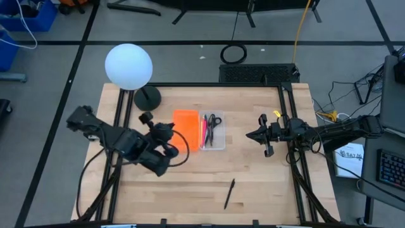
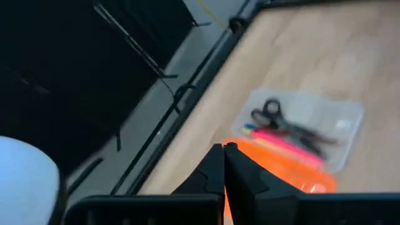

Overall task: Pick & place school supplies into a supply box
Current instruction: Put the black pen into the orange supply box

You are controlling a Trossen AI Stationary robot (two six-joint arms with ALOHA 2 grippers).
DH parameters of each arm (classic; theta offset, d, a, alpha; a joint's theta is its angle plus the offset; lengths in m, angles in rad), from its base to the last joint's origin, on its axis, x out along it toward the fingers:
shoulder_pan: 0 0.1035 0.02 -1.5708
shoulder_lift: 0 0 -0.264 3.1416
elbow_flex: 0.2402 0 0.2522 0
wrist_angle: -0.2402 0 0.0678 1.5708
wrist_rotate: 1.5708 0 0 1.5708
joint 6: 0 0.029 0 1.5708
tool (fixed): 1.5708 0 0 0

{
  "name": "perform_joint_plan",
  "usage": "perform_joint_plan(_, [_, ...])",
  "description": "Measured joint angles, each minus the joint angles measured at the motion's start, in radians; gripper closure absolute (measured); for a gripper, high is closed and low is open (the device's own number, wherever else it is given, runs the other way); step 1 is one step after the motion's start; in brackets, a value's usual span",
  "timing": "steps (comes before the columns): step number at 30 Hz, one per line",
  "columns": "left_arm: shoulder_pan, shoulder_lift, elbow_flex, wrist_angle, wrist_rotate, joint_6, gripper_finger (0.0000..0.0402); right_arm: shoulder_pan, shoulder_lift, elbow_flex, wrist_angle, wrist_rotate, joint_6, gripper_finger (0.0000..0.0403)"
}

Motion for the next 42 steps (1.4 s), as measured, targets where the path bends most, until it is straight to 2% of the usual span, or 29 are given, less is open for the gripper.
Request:
perform_joint_plan(2, [0.008,-0.075,-0.16,0.155,0.016,0.103,0.0394,0.0,0.0,0.0,0.003,0.0,-0.017,0.0403])
perform_joint_plan(5, [0.027,-0.202,-0.405,0.599,0.098,0.424,0.0398,0.0,0.0,0.0,0.003,0.0,-0.016,0.0403])
perform_joint_plan(7, [0.051,-0.283,-0.545,0.892,0.257,0.664,0.0396,0.0,0.0,0.0,0.006,0.0,-0.016,0.0403])
perform_joint_plan(9, [0.083,-0.363,-0.656,1.115,0.449,0.819,0.0396,0.0,0.0,0.0,0.005,0.0,-0.018,0.0403])
perform_joint_plan(11, [0.124,-0.446,-0.744,1.236,0.604,0.883,0.0398,0.0,0.0,0.0,0.007,0.0,-0.019,0.0403])
perform_joint_plan(13, [0.158,-0.527,-0.819,1.294,0.692,0.891,0.0398,0.0,0.0,0.0,0.053,0.001,-0.023,0.0403])
perform_joint_plan(16, [0.184,-0.666,-0.956,1.306,0.71,0.877,0.0398,0.0,-0.003,0.0,0.16,-0.001,-0.016,0.0403])
perform_joint_plan(19, [0.21,-0.808,-1.139,1.38,0.711,0.842,0.0398,0.0,-0.002,0.0,0.14,-0.024,-0.019,0.0403])
perform_joint_plan(23, [0.237,-0.981,-1.384,1.637,0.726,0.803,0.0399,0.0,-0.002,0.0,0.136,-0.024,0.006,0.0403])
perform_joint_plan(26, [0.245,-1.079,-1.508,1.759,0.767,0.805,0.0399,0.0,-0.002,0.0,0.186,-0.024,0.082,0.0403])
perform_joint_plan(29, [0.245,-1.151,-1.579,1.786,0.766,0.803,0.04,0.0,-0.001,0.0,0.193,-0.016,0.068,0.0403])
perform_joint_plan(35, [0.245,-1.205,-1.632,1.771,0.763,0.848,0.0399,0.0,0.0,0.0,0.176,0.134,0.028,0.0403])
perform_joint_plan(39, [0.245,-1.201,-1.639,1.764,0.694,0.908,0.0389,0.0,0.001,0.0,0.071,0.141,-0.071,0.0403])
perform_joint_plan(42, [0.245,-1.19,-1.642,1.754,0.637,0.91,0.0381,0.0,0.004,0.051,-0.077,0.225,-0.064,0.0403])
